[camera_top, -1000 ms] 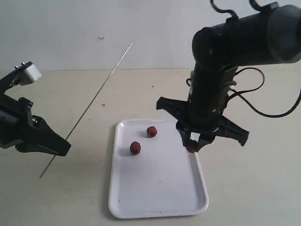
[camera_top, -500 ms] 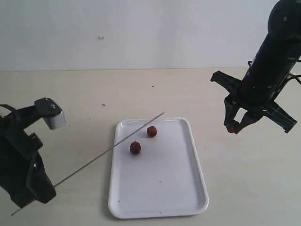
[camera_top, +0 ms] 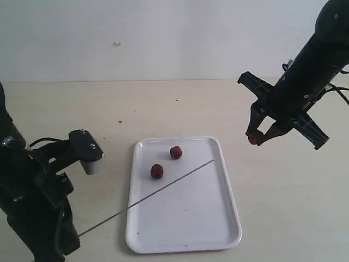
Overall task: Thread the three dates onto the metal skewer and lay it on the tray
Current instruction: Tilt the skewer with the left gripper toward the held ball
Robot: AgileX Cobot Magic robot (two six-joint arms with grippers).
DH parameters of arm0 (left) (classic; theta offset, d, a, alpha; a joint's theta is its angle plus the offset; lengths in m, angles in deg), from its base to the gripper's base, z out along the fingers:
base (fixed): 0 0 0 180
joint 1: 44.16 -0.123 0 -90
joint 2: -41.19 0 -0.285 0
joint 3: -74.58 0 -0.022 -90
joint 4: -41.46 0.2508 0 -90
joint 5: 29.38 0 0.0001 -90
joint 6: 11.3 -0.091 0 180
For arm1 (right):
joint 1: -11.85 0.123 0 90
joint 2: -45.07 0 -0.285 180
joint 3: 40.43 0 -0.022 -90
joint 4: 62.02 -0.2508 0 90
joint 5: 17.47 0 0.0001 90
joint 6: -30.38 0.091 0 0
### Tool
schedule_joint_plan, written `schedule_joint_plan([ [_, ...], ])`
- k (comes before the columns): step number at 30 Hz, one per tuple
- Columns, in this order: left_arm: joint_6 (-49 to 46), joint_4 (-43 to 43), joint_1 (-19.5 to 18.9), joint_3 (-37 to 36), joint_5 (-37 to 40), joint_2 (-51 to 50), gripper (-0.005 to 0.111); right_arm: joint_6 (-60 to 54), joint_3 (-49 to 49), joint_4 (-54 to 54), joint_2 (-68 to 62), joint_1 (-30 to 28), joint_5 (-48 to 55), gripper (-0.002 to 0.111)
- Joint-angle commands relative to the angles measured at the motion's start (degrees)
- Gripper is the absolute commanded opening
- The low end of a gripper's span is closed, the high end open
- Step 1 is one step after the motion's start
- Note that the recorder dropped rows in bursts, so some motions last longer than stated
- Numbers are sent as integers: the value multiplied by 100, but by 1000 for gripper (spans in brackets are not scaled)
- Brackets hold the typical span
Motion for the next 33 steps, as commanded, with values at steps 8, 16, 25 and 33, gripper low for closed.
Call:
schedule_joint_plan([
  [8,888,-35,304,811,730,-113,0,-138,5,162,56,198,-96,26],
  [16,887,-77,744,1168,753,-519,0,-129,5,152,56,198,-123,26],
  [25,1287,-33,1034,1374,115,-900,0,-129,5,248,56,198,-58,26],
  [33,1357,16,1034,1374,52,-1017,0,-129,5,272,56,198,-17,26],
])
